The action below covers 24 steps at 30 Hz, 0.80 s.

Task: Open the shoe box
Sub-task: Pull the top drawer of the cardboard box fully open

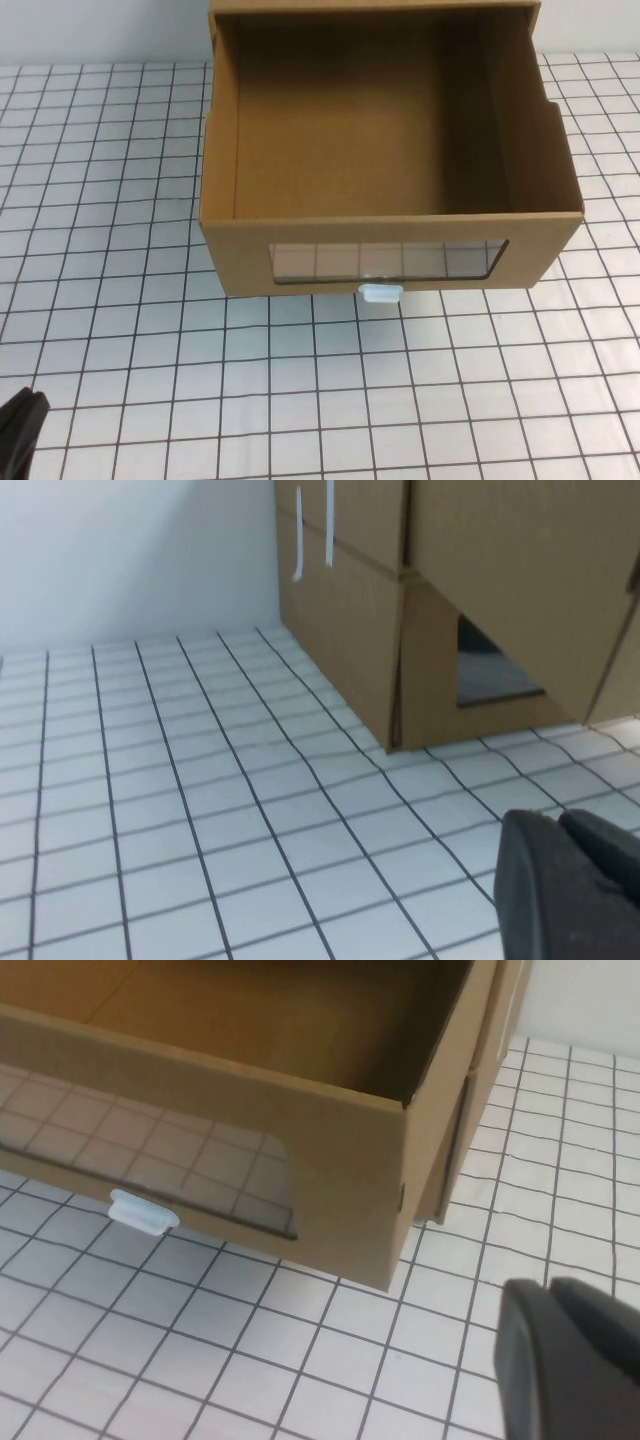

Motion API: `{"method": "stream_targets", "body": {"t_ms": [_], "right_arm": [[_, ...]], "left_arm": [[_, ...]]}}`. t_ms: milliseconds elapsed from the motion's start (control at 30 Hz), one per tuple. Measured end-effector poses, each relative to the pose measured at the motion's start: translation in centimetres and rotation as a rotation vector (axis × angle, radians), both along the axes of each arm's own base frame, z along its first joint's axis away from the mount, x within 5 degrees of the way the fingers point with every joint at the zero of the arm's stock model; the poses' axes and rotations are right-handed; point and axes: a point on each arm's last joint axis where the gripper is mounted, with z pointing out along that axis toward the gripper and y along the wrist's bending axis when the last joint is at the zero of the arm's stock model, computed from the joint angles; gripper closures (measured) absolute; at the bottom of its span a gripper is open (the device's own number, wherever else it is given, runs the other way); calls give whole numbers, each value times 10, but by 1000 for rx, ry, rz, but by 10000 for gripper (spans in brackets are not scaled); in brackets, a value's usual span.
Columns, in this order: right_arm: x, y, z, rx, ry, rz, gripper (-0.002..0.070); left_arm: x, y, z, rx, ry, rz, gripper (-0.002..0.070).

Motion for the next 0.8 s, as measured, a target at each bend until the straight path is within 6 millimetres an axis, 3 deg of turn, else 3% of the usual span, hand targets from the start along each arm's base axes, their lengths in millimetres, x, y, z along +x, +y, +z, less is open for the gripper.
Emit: {"method": "stream_targets", "body": {"t_ms": [800], "right_arm": [[0,0,-2,6,11,0,689]], "left_arm": [[-1,-1,-2,-3,21,-7,678]]}}
